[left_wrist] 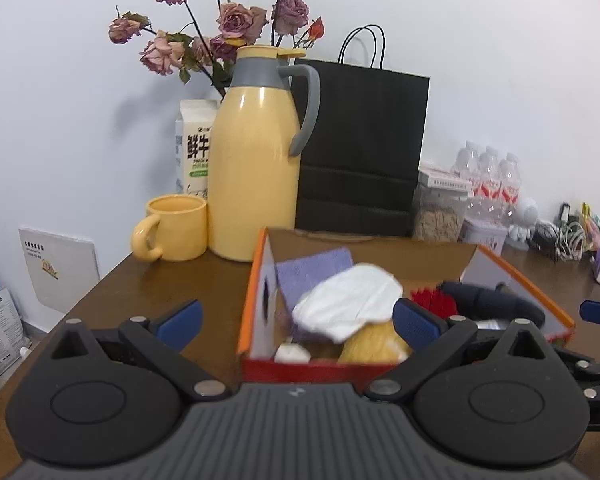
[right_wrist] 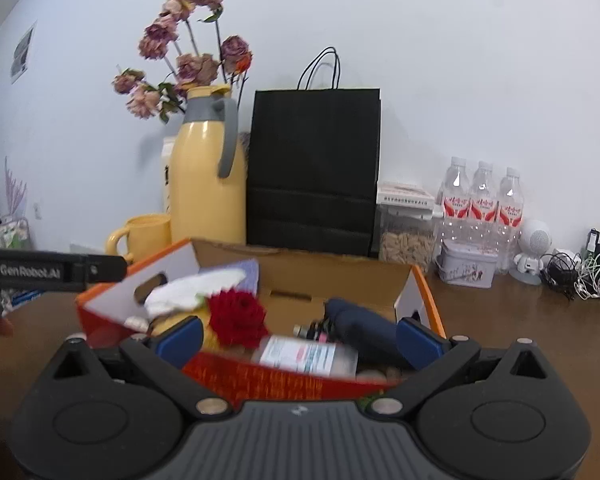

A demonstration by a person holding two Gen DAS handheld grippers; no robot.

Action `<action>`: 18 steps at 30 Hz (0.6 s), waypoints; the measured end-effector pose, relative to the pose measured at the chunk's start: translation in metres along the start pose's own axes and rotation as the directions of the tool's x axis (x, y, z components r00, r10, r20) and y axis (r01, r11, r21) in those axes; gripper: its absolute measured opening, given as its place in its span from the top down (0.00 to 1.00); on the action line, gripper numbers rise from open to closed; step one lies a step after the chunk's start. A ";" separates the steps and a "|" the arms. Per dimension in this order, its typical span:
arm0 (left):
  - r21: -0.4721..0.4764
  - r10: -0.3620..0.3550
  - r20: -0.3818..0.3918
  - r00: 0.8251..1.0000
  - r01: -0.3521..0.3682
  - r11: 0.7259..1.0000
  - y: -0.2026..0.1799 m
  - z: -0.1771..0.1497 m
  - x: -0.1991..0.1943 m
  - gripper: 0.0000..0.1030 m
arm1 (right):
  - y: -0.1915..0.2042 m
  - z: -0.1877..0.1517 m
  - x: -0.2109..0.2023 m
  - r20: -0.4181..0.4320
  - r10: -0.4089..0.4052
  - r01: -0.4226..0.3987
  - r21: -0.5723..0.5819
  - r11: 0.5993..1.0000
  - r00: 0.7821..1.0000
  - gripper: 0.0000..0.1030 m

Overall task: Organize objects
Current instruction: 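Move both tools back over the table toward the caps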

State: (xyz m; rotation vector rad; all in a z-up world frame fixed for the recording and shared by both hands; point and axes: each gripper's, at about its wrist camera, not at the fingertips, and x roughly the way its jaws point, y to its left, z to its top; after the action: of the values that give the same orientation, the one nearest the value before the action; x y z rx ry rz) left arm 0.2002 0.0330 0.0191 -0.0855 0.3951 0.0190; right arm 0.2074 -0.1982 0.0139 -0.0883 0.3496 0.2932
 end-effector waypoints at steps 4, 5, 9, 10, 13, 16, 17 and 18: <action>0.022 0.020 -0.037 0.999 -0.020 1.000 0.012 -0.013 -0.015 0.00 | 0.003 -0.016 -0.013 -0.053 0.008 -0.010 -0.029 1.000 0.999 0.00; 0.026 0.029 -0.048 0.998 -0.027 0.999 0.015 -0.017 -0.017 0.00 | 0.004 -0.020 -0.016 -0.068 0.009 -0.012 -0.035 0.999 0.998 0.00; 0.031 0.051 -0.101 0.994 -0.049 0.998 0.028 -0.032 -0.025 0.00 | 0.006 -0.039 -0.022 -0.134 0.011 -0.018 -0.051 0.999 0.991 0.00; 0.031 0.056 -0.113 0.992 -0.053 0.998 0.031 -0.036 -0.027 0.00 | 0.007 -0.043 -0.023 -0.149 0.014 -0.022 -0.050 0.999 0.989 0.00; 0.025 0.064 -0.149 0.987 -0.061 0.998 0.039 -0.047 -0.032 0.00 | 0.010 -0.053 -0.026 -0.188 0.023 -0.034 -0.057 0.998 0.982 0.00; 0.024 0.068 -0.173 0.983 -0.065 0.998 0.044 -0.054 -0.038 0.00 | 0.013 -0.059 -0.027 -0.207 0.022 -0.036 -0.063 0.997 0.978 0.00; 0.024 0.069 -0.177 0.982 -0.066 0.998 0.045 -0.056 -0.040 0.00 | 0.013 -0.060 -0.027 -0.212 0.024 -0.038 -0.062 0.997 0.977 0.00; 0.024 0.069 -0.179 0.982 -0.066 0.998 0.046 -0.058 -0.042 0.00 | 0.013 -0.061 -0.027 -0.216 0.026 -0.041 -0.061 0.997 0.976 0.00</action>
State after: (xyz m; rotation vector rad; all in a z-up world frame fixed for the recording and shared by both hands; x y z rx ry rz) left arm 0.1373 0.0734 -0.0216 -0.0558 0.5781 0.0750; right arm 0.1594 -0.2011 -0.0339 -0.1797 0.5572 0.3295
